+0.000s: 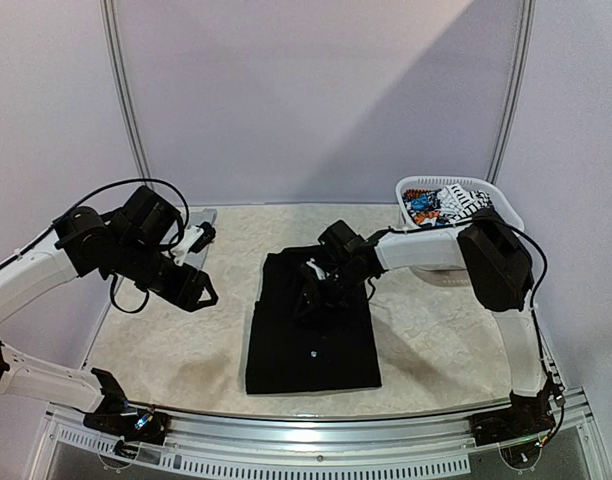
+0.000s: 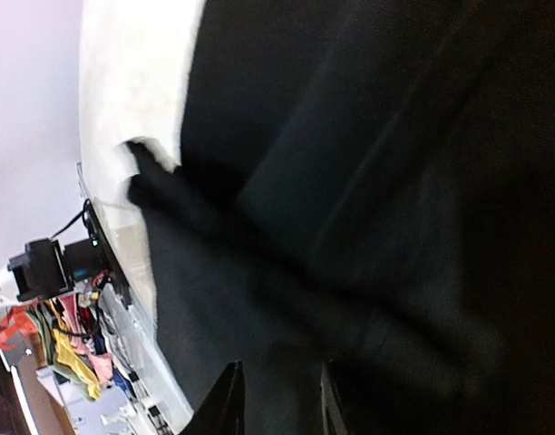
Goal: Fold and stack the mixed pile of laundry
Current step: Smooth out the 2/3-rectangle-folded shirt at the center of the board, then pick up the 2/3-rectangle-folded shirt from the center of the board.
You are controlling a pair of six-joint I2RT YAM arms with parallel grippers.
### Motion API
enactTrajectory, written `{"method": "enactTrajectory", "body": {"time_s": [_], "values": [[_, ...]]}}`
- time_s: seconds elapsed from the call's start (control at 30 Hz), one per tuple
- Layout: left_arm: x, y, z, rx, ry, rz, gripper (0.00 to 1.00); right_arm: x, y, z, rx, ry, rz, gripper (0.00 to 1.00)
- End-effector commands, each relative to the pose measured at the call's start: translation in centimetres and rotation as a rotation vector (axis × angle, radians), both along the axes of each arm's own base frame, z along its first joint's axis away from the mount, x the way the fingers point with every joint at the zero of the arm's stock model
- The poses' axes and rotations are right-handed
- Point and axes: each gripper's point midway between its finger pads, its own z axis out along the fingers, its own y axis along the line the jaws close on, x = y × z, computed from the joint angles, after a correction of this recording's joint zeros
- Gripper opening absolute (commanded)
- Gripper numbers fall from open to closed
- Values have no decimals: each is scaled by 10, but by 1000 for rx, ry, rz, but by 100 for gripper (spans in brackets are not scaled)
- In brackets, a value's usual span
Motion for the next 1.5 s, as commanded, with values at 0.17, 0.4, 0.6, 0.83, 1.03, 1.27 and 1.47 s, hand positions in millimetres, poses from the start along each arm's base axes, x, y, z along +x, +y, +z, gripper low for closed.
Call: {"method": "enactTrajectory", "body": {"time_s": [0.17, 0.4, 0.6, 0.83, 1.03, 1.27, 1.47], "values": [[-10, -30, 21, 263, -251, -280, 68, 9, -46, 128, -48, -269, -124, 40], [-34, -74, 10, 431, -352, -495, 69, -13, -130, 144, -256, -344, -300, 46], [-63, -114, -20, 506, -357, -665, 69, -42, -193, 139, -376, -322, -458, 63], [-85, -147, -53, 548, -333, -797, 67, -61, -243, 150, -446, -338, -601, 90], [-104, -171, -77, 551, -289, -879, 62, -74, -259, 146, -453, -317, -640, 94], [-110, -199, -110, 585, -292, -867, 51, -77, -261, 148, -445, -309, -647, 93], [-104, -199, -141, 663, -296, -862, 49, -82, -263, 149, -444, -297, -641, 93]]}}
